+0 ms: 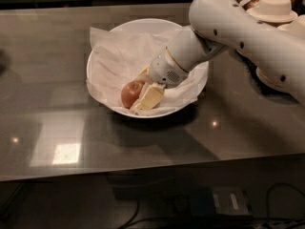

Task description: Pick apple from white bowl

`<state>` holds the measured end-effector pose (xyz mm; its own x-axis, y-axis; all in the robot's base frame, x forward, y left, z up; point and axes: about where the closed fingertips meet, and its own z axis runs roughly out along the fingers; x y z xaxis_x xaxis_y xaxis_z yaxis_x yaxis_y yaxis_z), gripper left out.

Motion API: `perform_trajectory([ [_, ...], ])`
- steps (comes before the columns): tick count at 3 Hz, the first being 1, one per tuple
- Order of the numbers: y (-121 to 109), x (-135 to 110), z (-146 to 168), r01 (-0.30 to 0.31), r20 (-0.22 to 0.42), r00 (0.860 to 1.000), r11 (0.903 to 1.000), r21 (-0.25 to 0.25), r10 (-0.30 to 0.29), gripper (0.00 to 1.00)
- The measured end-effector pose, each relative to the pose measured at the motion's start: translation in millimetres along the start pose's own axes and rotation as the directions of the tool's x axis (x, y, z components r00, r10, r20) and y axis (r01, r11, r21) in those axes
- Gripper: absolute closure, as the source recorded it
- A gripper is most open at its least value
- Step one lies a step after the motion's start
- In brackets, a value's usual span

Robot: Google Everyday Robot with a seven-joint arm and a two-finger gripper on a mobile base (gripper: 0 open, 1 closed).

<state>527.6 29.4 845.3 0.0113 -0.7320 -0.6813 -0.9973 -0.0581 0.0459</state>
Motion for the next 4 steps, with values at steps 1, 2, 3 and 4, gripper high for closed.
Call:
perform_trajectory([
  [1,0.3,0.4,0.6,-0.001,0.000,1.000,1.0000,-0.001,0.001,0.56],
  [2,0.3,0.2,0.6,-0.001,0.000,1.000,1.0000,-0.002,0.001,0.79],
  [3,0.4,-0.4,0.8,0.000,0.001,1.000,1.0000,-0.003,0.000,1.00],
  [4,0.0,-13.0,-5.0,0.025,0.064,0.998,0.9997,-0.008,-0.024,1.00],
])
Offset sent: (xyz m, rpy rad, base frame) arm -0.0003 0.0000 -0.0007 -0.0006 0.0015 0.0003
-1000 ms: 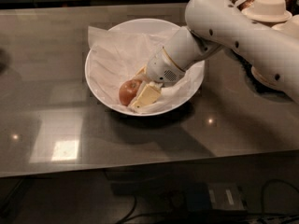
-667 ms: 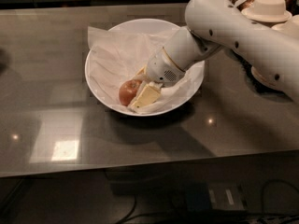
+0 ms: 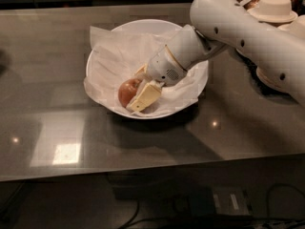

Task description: Pick apple from white bowl

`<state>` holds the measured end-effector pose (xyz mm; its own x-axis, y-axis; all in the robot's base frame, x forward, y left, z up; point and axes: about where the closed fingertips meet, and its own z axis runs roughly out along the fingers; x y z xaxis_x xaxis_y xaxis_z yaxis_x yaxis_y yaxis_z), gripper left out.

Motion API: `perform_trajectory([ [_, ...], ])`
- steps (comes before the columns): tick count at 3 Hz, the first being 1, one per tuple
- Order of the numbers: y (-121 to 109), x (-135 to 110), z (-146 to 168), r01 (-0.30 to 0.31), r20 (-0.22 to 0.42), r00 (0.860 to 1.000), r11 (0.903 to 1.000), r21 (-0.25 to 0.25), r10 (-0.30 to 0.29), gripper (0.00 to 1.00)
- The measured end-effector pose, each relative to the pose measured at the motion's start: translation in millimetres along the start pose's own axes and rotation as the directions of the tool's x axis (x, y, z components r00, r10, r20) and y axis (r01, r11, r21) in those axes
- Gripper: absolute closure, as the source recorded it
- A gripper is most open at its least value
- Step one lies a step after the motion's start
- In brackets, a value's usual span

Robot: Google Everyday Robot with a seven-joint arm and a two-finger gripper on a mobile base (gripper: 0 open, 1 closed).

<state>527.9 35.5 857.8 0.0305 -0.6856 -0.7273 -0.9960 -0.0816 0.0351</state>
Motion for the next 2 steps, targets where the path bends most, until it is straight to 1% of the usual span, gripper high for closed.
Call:
perform_trajectory([
  [1,-0.8,-18.2,-10.2,0.040,0.064,0.997,0.9992,0.004,-0.040,1.00],
  [2,-1.6,-32.3,-26.5,0.072,0.120,0.990,0.9973,0.018,-0.073,1.00],
])
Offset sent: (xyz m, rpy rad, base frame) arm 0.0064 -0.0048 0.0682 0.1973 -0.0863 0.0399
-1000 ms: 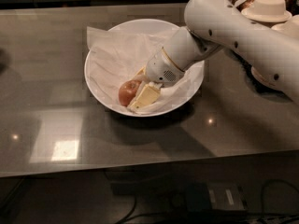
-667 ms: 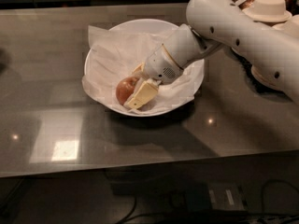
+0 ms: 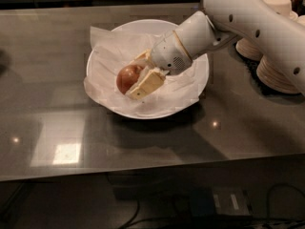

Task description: Pick apple from white bowl

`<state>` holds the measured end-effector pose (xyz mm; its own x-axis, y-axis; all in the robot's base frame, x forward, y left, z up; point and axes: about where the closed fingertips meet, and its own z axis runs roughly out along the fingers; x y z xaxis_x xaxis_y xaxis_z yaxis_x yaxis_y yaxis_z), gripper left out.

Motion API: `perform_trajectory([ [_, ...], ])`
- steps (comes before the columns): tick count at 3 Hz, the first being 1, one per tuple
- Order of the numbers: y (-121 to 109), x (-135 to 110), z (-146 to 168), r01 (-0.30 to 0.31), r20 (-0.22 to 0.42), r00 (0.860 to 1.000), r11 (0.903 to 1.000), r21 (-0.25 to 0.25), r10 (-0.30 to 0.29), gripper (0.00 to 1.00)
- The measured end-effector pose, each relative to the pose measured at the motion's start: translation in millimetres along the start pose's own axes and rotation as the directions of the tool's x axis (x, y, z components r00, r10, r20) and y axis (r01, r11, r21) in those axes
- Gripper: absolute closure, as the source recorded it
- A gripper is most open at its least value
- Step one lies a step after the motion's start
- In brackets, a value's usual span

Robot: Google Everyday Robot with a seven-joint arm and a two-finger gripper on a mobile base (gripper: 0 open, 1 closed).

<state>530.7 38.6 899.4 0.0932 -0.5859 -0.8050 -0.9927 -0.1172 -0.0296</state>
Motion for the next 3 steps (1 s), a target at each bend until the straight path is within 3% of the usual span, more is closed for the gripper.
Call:
perform_trajectory([
  [2,7.6,-18.6,-64.8,0.036,0.089,0.995,0.9958,0.084,-0.043,1.00],
  [3,7.7,-18.9,-66.7,0.035,0.091,0.995,0.9956,0.087,-0.043,1.00],
])
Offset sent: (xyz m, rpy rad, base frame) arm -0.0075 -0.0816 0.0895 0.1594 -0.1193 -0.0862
